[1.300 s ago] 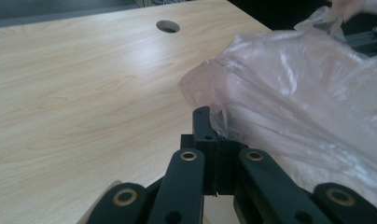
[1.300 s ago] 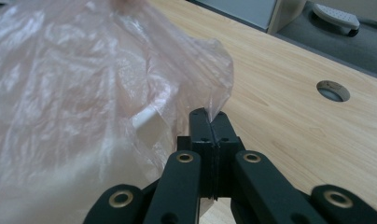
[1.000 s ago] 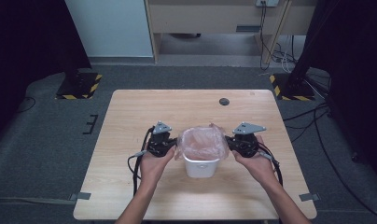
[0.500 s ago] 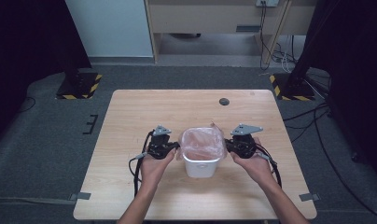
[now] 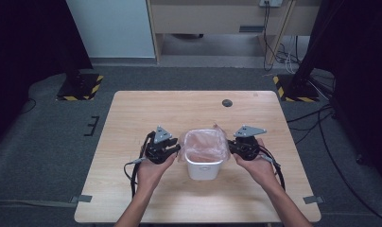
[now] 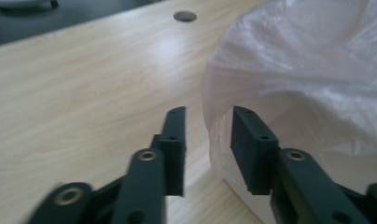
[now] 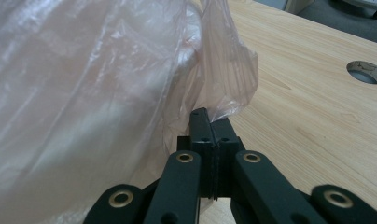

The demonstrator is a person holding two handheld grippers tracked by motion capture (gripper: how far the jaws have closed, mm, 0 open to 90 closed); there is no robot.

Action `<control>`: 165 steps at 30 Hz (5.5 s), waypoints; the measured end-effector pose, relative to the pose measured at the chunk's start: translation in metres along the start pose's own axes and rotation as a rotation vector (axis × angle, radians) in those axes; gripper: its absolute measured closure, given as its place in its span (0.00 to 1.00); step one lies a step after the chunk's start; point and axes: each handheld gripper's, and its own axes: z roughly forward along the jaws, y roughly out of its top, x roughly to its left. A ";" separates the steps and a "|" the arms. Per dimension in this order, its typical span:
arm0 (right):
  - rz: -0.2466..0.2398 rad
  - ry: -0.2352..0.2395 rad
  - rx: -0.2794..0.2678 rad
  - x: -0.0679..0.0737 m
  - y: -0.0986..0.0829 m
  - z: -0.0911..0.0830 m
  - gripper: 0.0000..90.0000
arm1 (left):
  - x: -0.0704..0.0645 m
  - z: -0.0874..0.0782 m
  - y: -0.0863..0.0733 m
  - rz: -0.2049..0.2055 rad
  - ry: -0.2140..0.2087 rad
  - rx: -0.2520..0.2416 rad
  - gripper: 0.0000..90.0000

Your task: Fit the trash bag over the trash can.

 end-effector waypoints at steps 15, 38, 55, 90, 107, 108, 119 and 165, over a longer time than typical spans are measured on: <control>-0.001 0.012 -0.003 0.003 0.001 0.002 1.00 | -0.006 0.014 0.014 -0.001 -0.030 0.012 1.00; -0.003 0.008 0.020 -0.002 -0.005 0.010 1.00 | 0.007 0.031 -0.013 -0.167 -0.081 0.111 1.00; 0.054 -0.025 -0.066 -0.018 -0.002 -0.008 0.70 | 0.001 0.004 -0.013 -0.105 -0.034 0.015 0.88; 0.060 0.058 -0.187 0.003 0.016 -0.072 0.53 | -0.023 -0.062 -0.026 -0.051 -0.121 -0.115 0.55; 0.069 0.171 -0.138 0.011 0.010 -0.062 0.46 | -0.029 -0.049 -0.026 0.007 -0.172 -0.084 0.64; 0.070 0.178 -0.135 0.011 0.008 -0.061 0.48 | -0.029 -0.048 -0.026 0.007 -0.174 -0.084 0.66; 0.085 0.241 -0.121 0.009 0.005 -0.058 0.71 | -0.031 -0.044 -0.025 0.017 -0.162 -0.081 0.76; -0.081 0.295 -0.057 0.031 -0.031 -0.053 1.00 | -0.048 -0.040 -0.036 0.151 -0.064 -0.004 1.00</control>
